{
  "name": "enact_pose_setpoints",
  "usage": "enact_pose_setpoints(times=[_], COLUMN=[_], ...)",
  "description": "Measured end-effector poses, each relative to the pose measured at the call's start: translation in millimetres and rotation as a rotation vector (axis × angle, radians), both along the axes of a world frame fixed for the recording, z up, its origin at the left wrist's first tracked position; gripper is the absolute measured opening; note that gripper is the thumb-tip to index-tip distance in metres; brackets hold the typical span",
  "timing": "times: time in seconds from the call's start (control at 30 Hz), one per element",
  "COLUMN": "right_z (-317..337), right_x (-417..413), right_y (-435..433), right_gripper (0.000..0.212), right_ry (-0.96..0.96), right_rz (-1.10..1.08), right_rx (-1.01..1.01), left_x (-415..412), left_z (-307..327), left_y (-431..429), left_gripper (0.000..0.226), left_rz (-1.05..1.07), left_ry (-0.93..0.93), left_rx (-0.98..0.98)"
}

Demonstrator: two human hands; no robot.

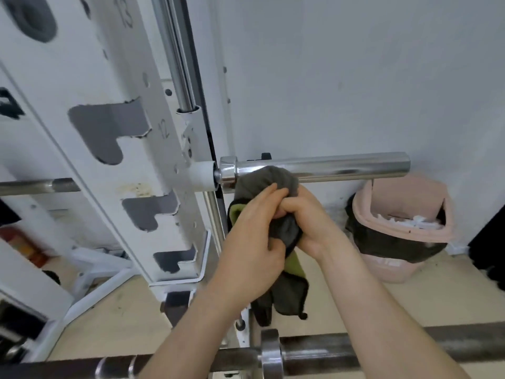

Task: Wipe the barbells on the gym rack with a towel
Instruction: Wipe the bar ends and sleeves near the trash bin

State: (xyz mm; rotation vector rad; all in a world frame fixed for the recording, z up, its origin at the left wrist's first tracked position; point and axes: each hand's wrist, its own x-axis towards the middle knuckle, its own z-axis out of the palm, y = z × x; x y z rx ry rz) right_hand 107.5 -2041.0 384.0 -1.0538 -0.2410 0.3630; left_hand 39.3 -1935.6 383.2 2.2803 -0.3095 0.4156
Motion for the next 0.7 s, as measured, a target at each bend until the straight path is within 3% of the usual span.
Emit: enact_pose_setpoints(times=[0.1,0.23,0.33,0.4,0.57,0.7], right_z=[27.7,38.3,34.3,30.2,27.9,33.9], right_x=[-29.0,-69.6,-100.7,-124.5,-182.9,-198.2], right_y=[3.9,26.0,53.2,81.6,184.0,250.1], right_gripper=[0.049,0.032,0.057,0.061,0.072,0.042], right_ry=[-0.138,-0.141,-0.086,-0.071,-0.209,-0.242], right_rz=[0.029,0.086,0.137,0.085,0.051,0.023], right_rx=[0.088,0.252,0.357,0.404,0.346,0.104], left_x=[-32.3,-70.1,-97.2,-113.0,-152.3,-174.2], left_z=[14.9,31.7,31.2,25.4,10.6,15.6], left_y=[6.6,37.6,78.0,109.7,198.9,278.3], left_gripper=[0.071,0.050,0.027,0.021,0.043,0.049], left_rz=[-0.057,-0.106,-0.031,0.056,0.048,0.177], left_ry=[-0.117,-0.254,-0.327,-0.327,-0.133,-0.018], left_rx=[-0.143,-0.412,-0.567,-0.554,-0.644,-0.753])
